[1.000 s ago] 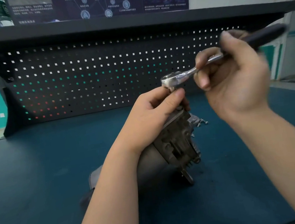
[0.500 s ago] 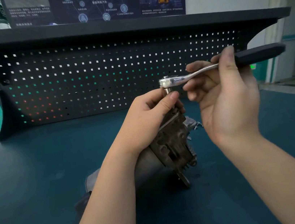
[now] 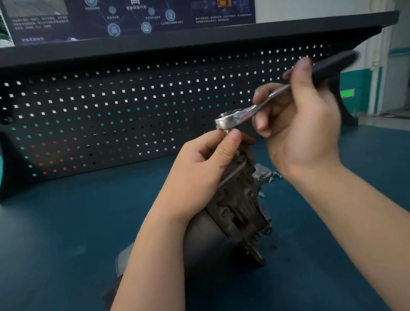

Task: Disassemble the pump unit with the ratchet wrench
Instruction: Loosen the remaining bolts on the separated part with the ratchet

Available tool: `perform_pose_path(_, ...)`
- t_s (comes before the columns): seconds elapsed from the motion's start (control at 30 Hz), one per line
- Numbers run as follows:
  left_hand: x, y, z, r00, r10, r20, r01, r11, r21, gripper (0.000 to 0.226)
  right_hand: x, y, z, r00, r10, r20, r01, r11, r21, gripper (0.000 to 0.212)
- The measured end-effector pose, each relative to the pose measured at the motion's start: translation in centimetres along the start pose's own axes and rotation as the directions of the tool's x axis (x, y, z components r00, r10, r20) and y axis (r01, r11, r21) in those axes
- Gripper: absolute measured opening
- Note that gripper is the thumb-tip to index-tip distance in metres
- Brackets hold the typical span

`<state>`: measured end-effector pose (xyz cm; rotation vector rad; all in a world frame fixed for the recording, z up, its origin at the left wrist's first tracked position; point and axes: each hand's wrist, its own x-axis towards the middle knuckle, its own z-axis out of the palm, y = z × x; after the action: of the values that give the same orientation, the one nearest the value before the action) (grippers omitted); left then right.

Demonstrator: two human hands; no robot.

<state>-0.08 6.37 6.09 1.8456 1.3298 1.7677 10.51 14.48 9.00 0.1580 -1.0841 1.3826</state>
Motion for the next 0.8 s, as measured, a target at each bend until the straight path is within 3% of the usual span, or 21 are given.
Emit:
perform_pose_path(0.07, 0.0, 0.0, 0.1, 1.0, -0.011, -0.012, 0.011, 1.0, -0.024, 0.032, 1.7, 0.5, 0.2, 0.965, 0.259, 0.026, -0.261, 0.96, 0.098, 0.029)
perform_pose_path(0.13, 0.1, 0.0, 0.2, 1.0, -0.024, -0.009, 0.024, 0.998, -0.059, 0.03, 2.7, 1.0, 0.3, 0.875, 0.47, 0.117, -0.483, 0.863, 0.148, 0.035)
perform_pose_path(0.23, 0.0, 0.1, 0.2, 0.999, -0.039, -0.002, 0.038, 0.996, -0.085, 0.025, 3.0, 1.5, 0.6, 0.821, 0.557, 0.127, -0.571, 0.809, 0.138, 0.037)
perform_pose_path(0.33, 0.1, 0.0, 0.1, 0.998, -0.058, -0.01, 0.058, 0.995, -0.078, 0.023, 1.9, 0.9, 0.7, 0.901, 0.433, -0.015, -0.429, 0.896, 0.113, 0.032)
perform_pose_path(0.43, 0.2, -0.1, -0.1, 0.999, -0.044, -0.007, 0.044, 0.998, -0.035, 0.023, -0.6, -0.3, 0.2, 0.999, 0.029, -0.034, -0.031, 0.998, -0.053, 0.019)
perform_pose_path(0.53, 0.2, -0.1, -0.1, 1.0, 0.003, 0.002, -0.003, 1.0, -0.011, 0.021, -4.0, -0.6, 0.3, 0.925, -0.323, 0.199, 0.366, 0.898, -0.245, 0.006)
perform_pose_path(0.6, 0.1, -0.2, -0.1, 0.999, 0.033, 0.015, -0.032, 0.999, -0.012, 0.019, -5.8, 0.0, 0.1, 0.83, -0.414, 0.374, 0.532, 0.789, -0.307, 0.014)
perform_pose_path(0.67, 0.1, -0.2, -0.1, 0.999, 0.026, 0.024, -0.025, 0.999, -0.036, 0.015, -6.3, 0.4, -0.2, 0.795, -0.438, 0.419, 0.58, 0.751, -0.315, 0.014)
perform_pose_path(0.8, 0.0, 0.0, 0.0, 1.0, 0.016, 0.013, -0.015, 1.0, -0.021, 0.014, -4.4, -0.4, -0.8, 0.9, -0.364, 0.241, 0.403, 0.905, -0.137, 0.006)
